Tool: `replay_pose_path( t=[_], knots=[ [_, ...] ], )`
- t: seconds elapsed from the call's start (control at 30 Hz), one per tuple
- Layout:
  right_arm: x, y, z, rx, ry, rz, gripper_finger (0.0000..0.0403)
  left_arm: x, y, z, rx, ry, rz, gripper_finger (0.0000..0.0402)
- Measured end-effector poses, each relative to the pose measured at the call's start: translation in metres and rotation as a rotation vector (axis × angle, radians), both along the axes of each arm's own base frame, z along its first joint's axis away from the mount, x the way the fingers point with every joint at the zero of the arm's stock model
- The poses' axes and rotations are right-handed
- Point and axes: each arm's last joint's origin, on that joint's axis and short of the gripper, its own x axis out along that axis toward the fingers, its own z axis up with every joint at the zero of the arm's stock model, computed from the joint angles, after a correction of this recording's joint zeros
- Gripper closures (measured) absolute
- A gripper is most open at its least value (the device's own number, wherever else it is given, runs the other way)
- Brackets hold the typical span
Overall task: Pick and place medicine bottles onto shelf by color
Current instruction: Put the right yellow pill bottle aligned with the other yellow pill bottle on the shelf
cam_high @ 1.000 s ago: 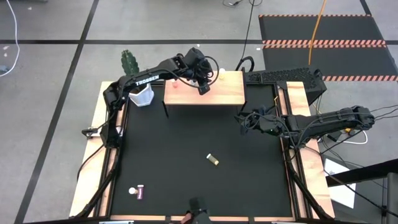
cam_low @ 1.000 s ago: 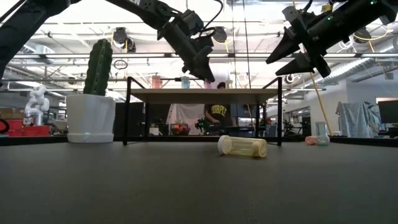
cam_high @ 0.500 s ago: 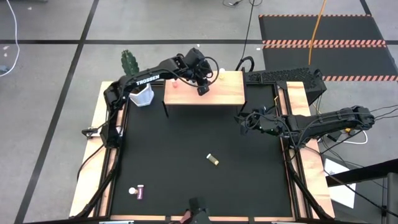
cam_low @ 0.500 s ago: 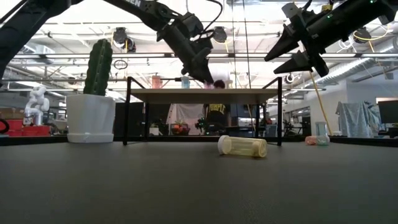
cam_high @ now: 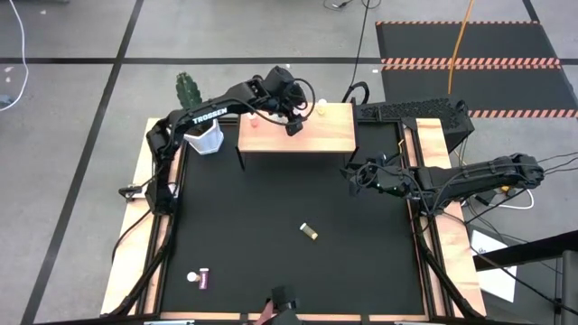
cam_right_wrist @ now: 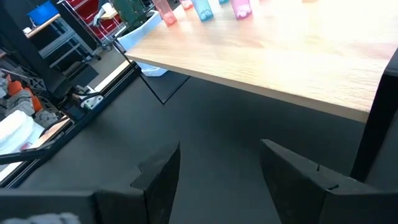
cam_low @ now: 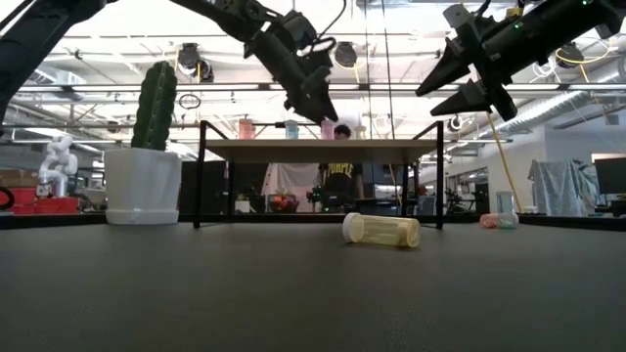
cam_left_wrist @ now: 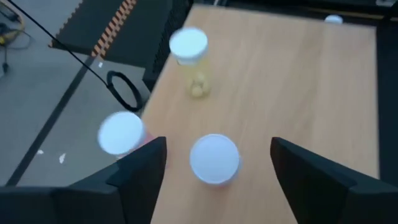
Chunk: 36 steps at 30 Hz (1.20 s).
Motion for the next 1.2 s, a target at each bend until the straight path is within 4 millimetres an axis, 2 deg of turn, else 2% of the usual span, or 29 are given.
replay_pose_path(
  t=[0.1,0.2,0.4,0.5,0.6,0.73,0.9,1.03,1.2],
  knots=[
    [0.0,0.0,0.0,0.0,0.0,0.001,0.019,-0.007,-0.004,0.015,0.02,-0.028,0.002,0.0101],
    [0.001,0.001,0.001,0.009,-0.009,0.047,0.019,-0.02,-0.012,0.039,0.043,-0.067,0.01,0.0091],
    [0.01,0.011,0.016,-0.047,-0.119,0.44,0.019,-0.053,-0.051,0.099,0.05,-0.193,0.01,0.0088],
    [0.012,0.012,0.021,-0.031,-0.173,0.441,0.019,-0.068,-0.077,0.124,-0.042,-0.29,0.045,0.01],
    [0.016,0.011,0.012,0.095,-0.153,0.37,0.019,-0.081,-0.099,0.14,-0.182,-0.371,0.1,0.0113],
    [0.028,0.023,-0.006,0.155,-0.051,0.512,0.019,-0.088,-0.123,0.144,-0.347,-0.365,0.146,0.0131],
    [0.046,0.048,-0.012,0.037,0.045,0.612,0.019,-0.085,-0.162,0.13,-0.494,-0.226,0.27,0.0151],
    [0.056,0.063,-0.029,0.003,0.141,0.602,0.019,-0.082,-0.201,0.119,-0.494,-0.148,0.398,0.0164],
    [0.065,0.079,-0.058,0.013,0.242,0.664,0.019,-0.087,-0.245,0.117,-0.493,-0.162,0.493,0.0176]
  ],
)
